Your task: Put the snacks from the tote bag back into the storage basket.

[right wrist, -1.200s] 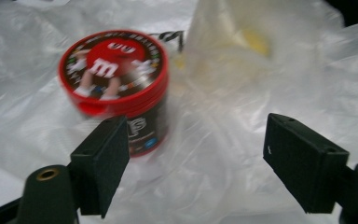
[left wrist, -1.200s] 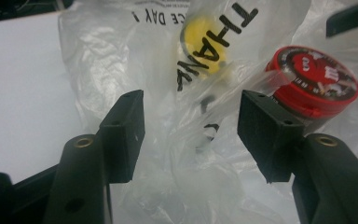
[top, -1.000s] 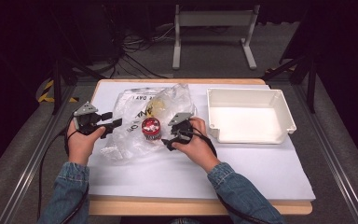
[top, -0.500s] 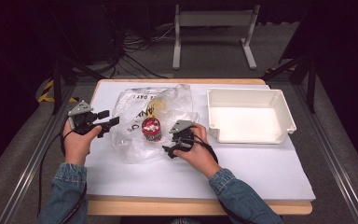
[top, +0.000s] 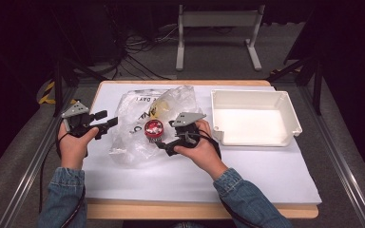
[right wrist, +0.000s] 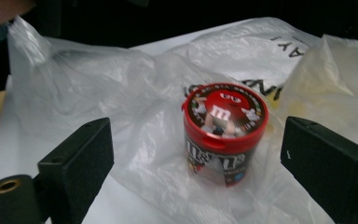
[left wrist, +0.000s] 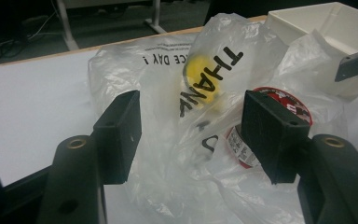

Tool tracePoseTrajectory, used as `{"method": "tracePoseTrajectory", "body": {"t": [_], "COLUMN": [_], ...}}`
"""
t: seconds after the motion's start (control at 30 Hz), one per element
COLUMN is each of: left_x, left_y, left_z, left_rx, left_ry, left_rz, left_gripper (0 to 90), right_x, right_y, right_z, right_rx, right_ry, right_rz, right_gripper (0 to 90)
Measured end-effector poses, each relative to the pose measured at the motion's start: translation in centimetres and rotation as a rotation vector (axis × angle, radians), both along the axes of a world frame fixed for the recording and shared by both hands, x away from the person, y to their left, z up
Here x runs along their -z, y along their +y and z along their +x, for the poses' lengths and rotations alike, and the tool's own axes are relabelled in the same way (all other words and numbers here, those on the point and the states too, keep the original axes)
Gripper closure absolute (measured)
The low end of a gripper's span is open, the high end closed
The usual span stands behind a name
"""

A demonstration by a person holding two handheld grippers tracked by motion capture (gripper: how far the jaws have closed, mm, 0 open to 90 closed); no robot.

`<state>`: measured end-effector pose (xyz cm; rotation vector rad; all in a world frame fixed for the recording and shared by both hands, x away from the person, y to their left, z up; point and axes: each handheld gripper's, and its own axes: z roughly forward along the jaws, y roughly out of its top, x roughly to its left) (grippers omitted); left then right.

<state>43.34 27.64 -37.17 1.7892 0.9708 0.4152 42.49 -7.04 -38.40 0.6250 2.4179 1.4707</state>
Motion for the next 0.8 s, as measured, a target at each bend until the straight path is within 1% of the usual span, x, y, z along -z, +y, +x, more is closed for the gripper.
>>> {"method": "tracePoseTrajectory", "body": {"t": [0.17, 0.2, 0.27, 0.3, 0.4, 0.5, 0.63, 0.7, 0.8], "left_x": [-0.5, -0.5, -0.7, -0.7, -0.9, -1.0, -1.0, -0.9, -0.9], "left_y": [0.2, 0.2, 0.2, 0.2, 0.3, 0.4, 0.8, 1.0, 1.3], "left_z": [-0.3, -0.4, -0.6, -0.6, -0.9, -1.1, -1.5, -1.6, -1.8], "left_rx": [0.005, 0.007, 0.011, 0.01, 0.014, 0.012, 0.004, -0.001, -0.01], "left_ry": [-0.009, -0.011, -0.011, -0.015, -0.015, -0.018, -0.017, -0.013, -0.012], "left_rz": [-0.009, -0.007, -0.01, -0.009, -0.012, -0.01, -0.008, -0.011, -0.009], "left_gripper": [38.2, 38.0, 37.4, 37.1, 36.8, 36.6, 36.5, 36.5, 36.2], "right_x": [-0.1, 0.0, 0.2, 0.3, 0.7, 1.1, 2.0, 2.3, 2.8], "right_y": [0.5, 0.7, 1.1, 1.2, 1.7, 2.2, 3.0, 3.3, 3.7], "right_z": [1.2, 1.6, 2.1, 2.3, 2.8, 3.1, 3.7, 4.0, 4.3], "right_rx": [-0.029, -0.034, -0.04, -0.038, -0.024, 0.001, 0.043, 0.06, 0.071], "right_ry": [0.054, 0.071, 0.095, 0.1, 0.104, 0.087, 0.069, 0.067, 0.064], "right_rz": [0.044, 0.052, 0.06, 0.058, 0.053, 0.041, 0.008, -0.005, -0.033], "right_gripper": [8.5, 8.4, 8.3, 8.4, 8.4, 8.0, 6.0, 5.1, 4.6]}}
